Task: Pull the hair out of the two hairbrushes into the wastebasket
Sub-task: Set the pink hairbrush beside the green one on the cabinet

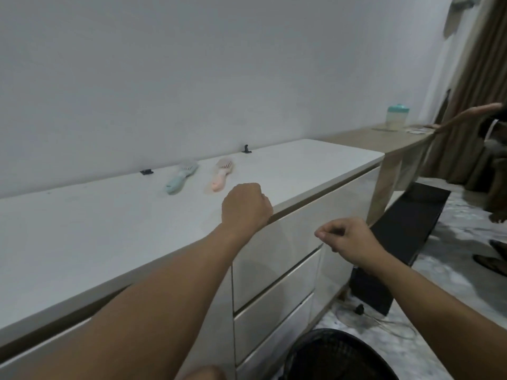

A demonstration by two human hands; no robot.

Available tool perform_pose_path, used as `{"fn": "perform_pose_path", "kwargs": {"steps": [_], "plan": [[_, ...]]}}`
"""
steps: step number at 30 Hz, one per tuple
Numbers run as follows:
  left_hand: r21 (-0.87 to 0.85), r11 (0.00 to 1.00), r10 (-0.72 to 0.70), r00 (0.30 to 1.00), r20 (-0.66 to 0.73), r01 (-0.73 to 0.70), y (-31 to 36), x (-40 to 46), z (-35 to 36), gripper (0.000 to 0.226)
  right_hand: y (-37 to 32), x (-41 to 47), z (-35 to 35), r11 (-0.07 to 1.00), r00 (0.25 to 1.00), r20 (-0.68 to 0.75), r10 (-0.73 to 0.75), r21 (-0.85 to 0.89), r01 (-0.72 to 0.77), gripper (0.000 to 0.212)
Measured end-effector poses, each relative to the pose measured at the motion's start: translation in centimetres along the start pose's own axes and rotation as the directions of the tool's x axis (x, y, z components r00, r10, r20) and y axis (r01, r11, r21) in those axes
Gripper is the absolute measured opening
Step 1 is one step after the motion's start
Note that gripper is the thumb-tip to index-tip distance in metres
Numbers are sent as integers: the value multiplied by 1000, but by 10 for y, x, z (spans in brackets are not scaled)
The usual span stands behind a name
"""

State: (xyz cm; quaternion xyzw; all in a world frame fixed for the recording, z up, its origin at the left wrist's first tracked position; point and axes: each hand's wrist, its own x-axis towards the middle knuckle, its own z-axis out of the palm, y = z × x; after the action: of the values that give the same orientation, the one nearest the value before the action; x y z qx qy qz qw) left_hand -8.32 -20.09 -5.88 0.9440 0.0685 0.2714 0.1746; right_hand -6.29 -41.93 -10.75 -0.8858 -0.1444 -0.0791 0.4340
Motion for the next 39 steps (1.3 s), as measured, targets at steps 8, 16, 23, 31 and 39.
{"fn": "perform_pose_path", "kwargs": {"steps": [8,16,23,31,39], "plan": [[37,987,-157,987,-39,158,-47,40,-18,35,-95,66,29,984,984,-6,-176,-33,176,12],[-199,944,-249,965,87,262,-82,57,-14,47,-120,132,92,992,992,50,-119,-47,121,13],[-220,927,-286,952,107,303,-99,74,-6,64,-123,170,123,973,997,59,-40,-225,52,44],[-201,942,-259,963,79,269,-103,76,2,30,-129,196,145,946,998,23,-60,-316,64,23],[-193,953,-226,972,68,235,-101,75,0,32,-111,163,110,988,992,42,-117,-99,121,13]]}}
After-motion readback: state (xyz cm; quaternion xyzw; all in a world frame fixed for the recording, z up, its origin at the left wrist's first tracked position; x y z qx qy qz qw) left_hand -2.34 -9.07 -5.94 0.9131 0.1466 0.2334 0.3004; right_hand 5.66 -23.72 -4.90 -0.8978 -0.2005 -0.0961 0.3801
